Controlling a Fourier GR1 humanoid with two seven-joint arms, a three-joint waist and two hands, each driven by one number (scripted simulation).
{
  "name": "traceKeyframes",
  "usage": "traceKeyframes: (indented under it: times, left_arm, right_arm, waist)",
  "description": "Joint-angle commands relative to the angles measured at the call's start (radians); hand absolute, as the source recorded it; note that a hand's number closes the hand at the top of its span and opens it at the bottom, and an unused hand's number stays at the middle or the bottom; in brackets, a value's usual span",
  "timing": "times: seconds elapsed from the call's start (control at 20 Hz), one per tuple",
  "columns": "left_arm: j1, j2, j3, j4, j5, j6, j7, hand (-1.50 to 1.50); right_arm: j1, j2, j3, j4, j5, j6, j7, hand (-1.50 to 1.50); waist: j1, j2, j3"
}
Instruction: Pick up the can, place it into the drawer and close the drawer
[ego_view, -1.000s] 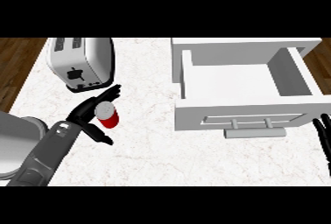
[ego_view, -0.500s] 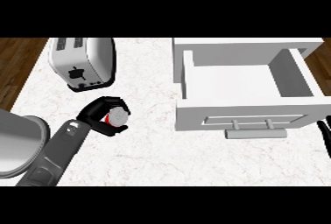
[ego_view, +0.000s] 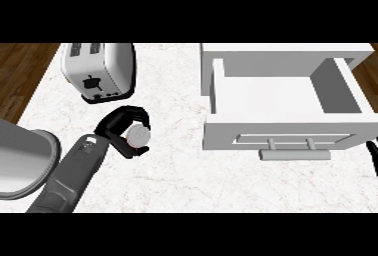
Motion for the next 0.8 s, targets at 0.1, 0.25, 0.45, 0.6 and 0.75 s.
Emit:
traceKeyframes:
  times: [0.1, 0.25, 0.45, 0.6, 0.75]
  left_arm:
    - [0.063, 0.046, 0.234, 0.005, 0.19, 0.273, 0.029, 1.5]
    - [0.096, 0.014, 0.283, -0.04, 0.233, 0.417, 0.024, 1.5]
    - [0.091, -0.051, 0.244, -0.231, 0.25, 0.462, 0.168, 1.5]
    - [0.148, -0.114, 0.181, -0.411, 0.228, 0.514, 0.233, 1.5]
    - [0.121, -0.169, 0.13, -0.556, 0.212, 0.575, 0.339, 1.5]
  right_arm:
    - [0.016, 0.001, -0.02, -0.026, 0.002, -0.014, 0.01, -1.5]
    - [0.02, -0.007, -0.02, -0.007, -0.005, 0.002, 0.012, -1.5]
    - [0.012, -0.01, -0.028, -0.078, -0.019, -0.015, 0.068, -1.5]
    - [0.041, 0.004, -0.048, 0.027, 0.002, 0.008, -0.065, -1.5]
    - [-0.006, -0.004, -0.021, -0.058, 0.01, -0.032, 0.061, -1.5]
  waist:
    - [0.033, -0.005, 0.001]
    - [0.037, -0.011, 0.002]
    - [0.022, -0.009, 0.002]
    - [0.03, -0.012, 0.003]
    - [0.026, -0.01, 0.002]
